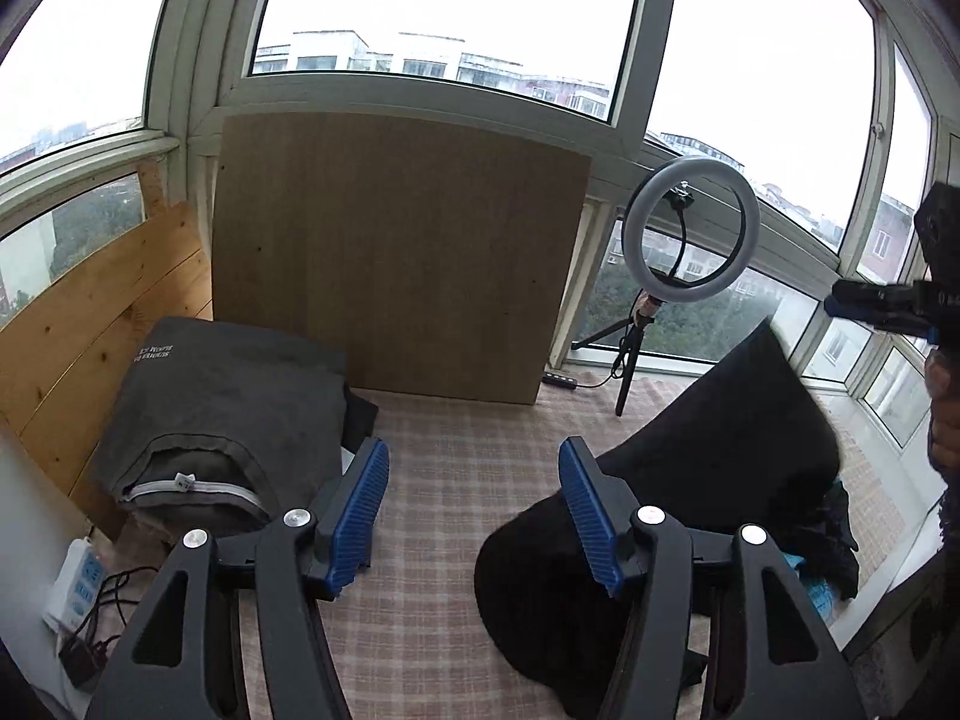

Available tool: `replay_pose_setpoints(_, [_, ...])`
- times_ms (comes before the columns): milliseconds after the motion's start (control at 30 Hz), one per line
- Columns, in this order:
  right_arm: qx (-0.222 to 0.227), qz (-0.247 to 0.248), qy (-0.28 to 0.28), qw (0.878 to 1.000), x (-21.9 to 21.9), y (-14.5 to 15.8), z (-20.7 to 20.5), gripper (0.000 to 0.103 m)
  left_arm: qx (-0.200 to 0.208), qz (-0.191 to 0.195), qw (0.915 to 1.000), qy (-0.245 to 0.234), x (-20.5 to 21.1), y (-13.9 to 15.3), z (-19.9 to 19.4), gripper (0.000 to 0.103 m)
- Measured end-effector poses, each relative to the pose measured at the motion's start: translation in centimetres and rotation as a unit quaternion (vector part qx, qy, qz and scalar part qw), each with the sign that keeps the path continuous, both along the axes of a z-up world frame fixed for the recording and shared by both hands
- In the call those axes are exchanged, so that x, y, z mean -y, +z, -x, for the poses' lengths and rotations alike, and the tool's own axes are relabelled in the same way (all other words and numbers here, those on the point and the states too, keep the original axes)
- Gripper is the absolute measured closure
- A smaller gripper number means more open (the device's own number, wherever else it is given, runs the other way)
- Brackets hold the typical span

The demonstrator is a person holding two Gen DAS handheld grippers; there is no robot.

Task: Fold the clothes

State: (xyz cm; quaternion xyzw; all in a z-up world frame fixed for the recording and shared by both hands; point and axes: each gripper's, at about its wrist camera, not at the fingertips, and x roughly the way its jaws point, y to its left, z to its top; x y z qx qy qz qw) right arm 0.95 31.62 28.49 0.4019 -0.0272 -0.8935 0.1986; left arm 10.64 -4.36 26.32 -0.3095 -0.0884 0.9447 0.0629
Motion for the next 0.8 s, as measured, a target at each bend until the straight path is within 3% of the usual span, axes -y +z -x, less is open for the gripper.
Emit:
replay_pose_setpoints(100, [0.083,-0.055,-0.045,0.994,-3.0,-9.4,2.2,0.052,0.025,0.002,0.9997,0.007,0.0,-1.6,0.1,0.046])
replay_pose_setpoints(200, [0.167,-0.091,-0.071,0.979,-5.2,-18.2,3.8,0.052,0.051,0.002,0.9987,0.006,-0.3,-3.3,0.2,0.046])
replay_pose_setpoints(267, [0.210,-0.091,-0.074,0.971,-5.8,-21.9,4.7,0.052,0.068,0.000,0.9976,-0.010,-1.4,-4.6,0.3,0.045])
replay_pose_setpoints(367, [0.240,-0.117,-0.079,0.961,-6.0,-25.0,5.2,0.054,0.098,0.000,0.9947,-0.031,-3.3,-6.8,0.9,0.043])
replay_pose_setpoints(400, [0.243,-0.117,-0.077,0.960,-6.1,-25.4,5.2,0.062,0.109,-0.001,0.9933,-0.038,-3.9,-7.4,1.2,0.043])
replay_pose_setpoints(433, [0.245,-0.109,-0.074,0.961,-6.5,-25.7,5.1,0.098,0.120,-0.001,0.9918,-0.045,-4.6,-8.1,1.4,0.043])
replay_pose_setpoints(533, [0.215,-0.074,-0.100,0.969,-9.5,-24.0,4.3,0.100,0.150,0.007,0.9862,-0.070,-6.8,-10.1,2.1,0.043])
replay_pose_setpoints(667, [0.144,-0.055,-0.185,0.971,-16.9,-18.1,1.9,0.101,0.190,0.020,0.9752,-0.111,-10.6,-13.1,3.1,0.043])
replay_pose_setpoints(733, [0.110,-0.081,-0.246,0.960,-21.2,-15.2,0.1,0.101,0.206,0.029,0.9683,-0.137,-13.0,-14.6,3.9,0.043])
replay_pose_setpoints(800, [0.085,-0.117,-0.314,0.938,-25.7,-12.7,-2.0,0.101,0.220,0.040,0.9607,-0.164,-15.5,-16.1,4.9,0.042])
